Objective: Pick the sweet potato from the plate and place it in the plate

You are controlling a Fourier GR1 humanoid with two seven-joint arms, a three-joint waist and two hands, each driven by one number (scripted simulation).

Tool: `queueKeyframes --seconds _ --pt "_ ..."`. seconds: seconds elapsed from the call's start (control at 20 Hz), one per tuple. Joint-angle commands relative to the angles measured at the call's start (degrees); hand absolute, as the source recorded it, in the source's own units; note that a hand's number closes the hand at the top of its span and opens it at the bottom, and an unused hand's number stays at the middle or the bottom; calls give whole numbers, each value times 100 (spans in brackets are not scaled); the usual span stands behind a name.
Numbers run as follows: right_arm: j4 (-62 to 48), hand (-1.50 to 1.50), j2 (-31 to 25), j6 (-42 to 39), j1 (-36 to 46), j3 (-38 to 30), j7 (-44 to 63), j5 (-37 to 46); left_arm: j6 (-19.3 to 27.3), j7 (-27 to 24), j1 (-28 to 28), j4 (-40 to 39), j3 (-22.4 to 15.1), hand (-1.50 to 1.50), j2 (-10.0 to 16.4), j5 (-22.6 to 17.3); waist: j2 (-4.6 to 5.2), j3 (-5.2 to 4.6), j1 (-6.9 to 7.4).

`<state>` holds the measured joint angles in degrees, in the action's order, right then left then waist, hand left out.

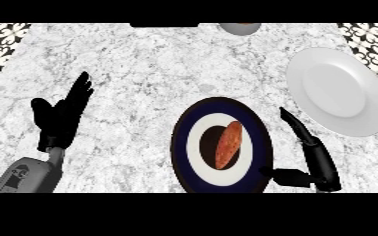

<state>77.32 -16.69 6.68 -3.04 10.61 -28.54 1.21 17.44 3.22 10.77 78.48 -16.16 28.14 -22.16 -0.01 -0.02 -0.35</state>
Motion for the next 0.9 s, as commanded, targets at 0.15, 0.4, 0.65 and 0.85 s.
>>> queueKeyframes --seconds 0.15,0.4,0.65,0.85 --pt "1441 -150 -523 -99 -237 329 1525 660 -260 -10 53 -249 191 0 -256 126 -9 -3 -9" --pt "1741 -150 -362 -176 -245 816 2426 1244 -374 114 -107 19 411 0 -165 222 -12 -3 27" --pt "1298 -150 -451 -670 469 897 3115 1574 -554 245 156 -187 544 0 -265 270 4 0 49" --pt "1593 -150 -543 -750 394 1024 3669 2087 -625 87 -51 -127 563 0 -361 457 1 0 33"
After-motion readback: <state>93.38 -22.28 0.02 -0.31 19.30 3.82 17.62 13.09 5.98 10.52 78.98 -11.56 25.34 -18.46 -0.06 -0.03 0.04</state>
